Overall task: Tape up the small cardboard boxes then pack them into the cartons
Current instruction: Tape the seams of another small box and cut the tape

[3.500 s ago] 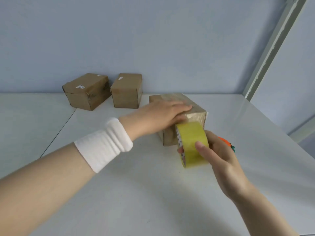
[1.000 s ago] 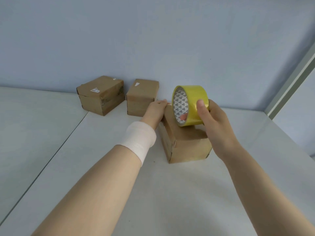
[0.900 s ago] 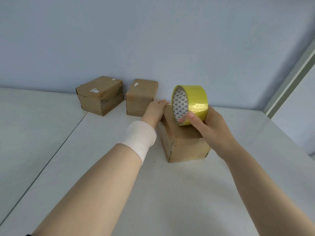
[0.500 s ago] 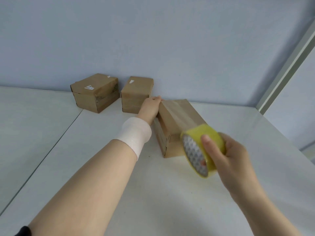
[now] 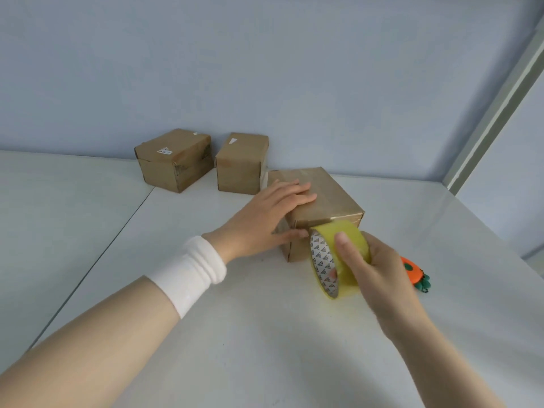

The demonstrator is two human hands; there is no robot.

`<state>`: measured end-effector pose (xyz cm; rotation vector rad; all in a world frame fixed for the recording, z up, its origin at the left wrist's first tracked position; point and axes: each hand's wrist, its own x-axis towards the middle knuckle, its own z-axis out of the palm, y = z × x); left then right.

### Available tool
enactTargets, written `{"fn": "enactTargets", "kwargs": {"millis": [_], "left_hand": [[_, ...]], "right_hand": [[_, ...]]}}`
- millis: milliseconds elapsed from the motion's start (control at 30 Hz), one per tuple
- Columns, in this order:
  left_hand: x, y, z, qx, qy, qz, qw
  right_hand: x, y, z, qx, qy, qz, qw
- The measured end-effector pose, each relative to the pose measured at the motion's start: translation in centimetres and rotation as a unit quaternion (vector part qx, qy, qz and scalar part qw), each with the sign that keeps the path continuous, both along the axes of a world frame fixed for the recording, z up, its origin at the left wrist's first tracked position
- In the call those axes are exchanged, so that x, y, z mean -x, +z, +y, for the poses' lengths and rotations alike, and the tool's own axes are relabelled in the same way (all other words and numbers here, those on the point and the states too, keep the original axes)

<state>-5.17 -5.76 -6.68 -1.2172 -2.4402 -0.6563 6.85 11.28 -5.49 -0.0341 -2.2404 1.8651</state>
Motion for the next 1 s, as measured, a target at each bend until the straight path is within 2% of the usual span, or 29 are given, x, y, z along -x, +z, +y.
{"fn": "enactTargets", "kwargs": {"millis": [67, 167, 267, 367, 467, 533, 600, 767, 867, 1000], "left_hand": [[-0.2, 0.9, 0.2, -0.066, -0.003, -0.008, 0.998], [-0.7, 3.2, 0.8, -0.236, 0.008, -0.134, 0.962], [-0.3, 4.9, 2.2, -0.275, 0.055, -0.238, 0.93], [0.4, 5.5, 3.8, -0.337, 0.092, -0.374, 0.859], [0.9, 5.3, 4.8, -0.423, 0.103, -0.42, 0.797], [1.0, 5.0, 5.1, -0.466, 0.093, -0.428, 0.768], [1.0, 5.0, 5.3, -0.483, 0.077, -0.426, 0.761], [1.1, 4.8, 5.2, -0.481, 0.049, -0.4, 0.779], [1.1, 4.6, 5.3, -0.484, 0.041, -0.4, 0.777], [1.1, 4.7, 5.3, -0.472, 0.049, -0.393, 0.787]], "right_hand": [[0.1, 1.9, 0.6, 0.011, 0.033, 0.046, 0.998], [1.0, 6.2, 1.3, 0.062, 0.11, 0.138, 0.982], [3.5, 8.9, 1.2, 0.078, 0.135, 0.147, 0.977], [6.3, 9.1, 0.1, 0.073, 0.076, 0.11, 0.988], [7.4, 8.2, -0.2, 0.033, 0.043, 0.1, 0.994], [7.6, 7.9, -0.2, 0.023, 0.05, 0.101, 0.993], [7.1, 8.2, -0.3, 0.015, 0.048, 0.116, 0.992], [3.6, 7.3, -0.8, 0.058, 0.001, 0.202, 0.978], [2.1, 6.1, -0.2, 0.075, 0.034, 0.206, 0.975], [2.0, 5.6, 0.0, -0.012, 0.052, 0.183, 0.982]]}}
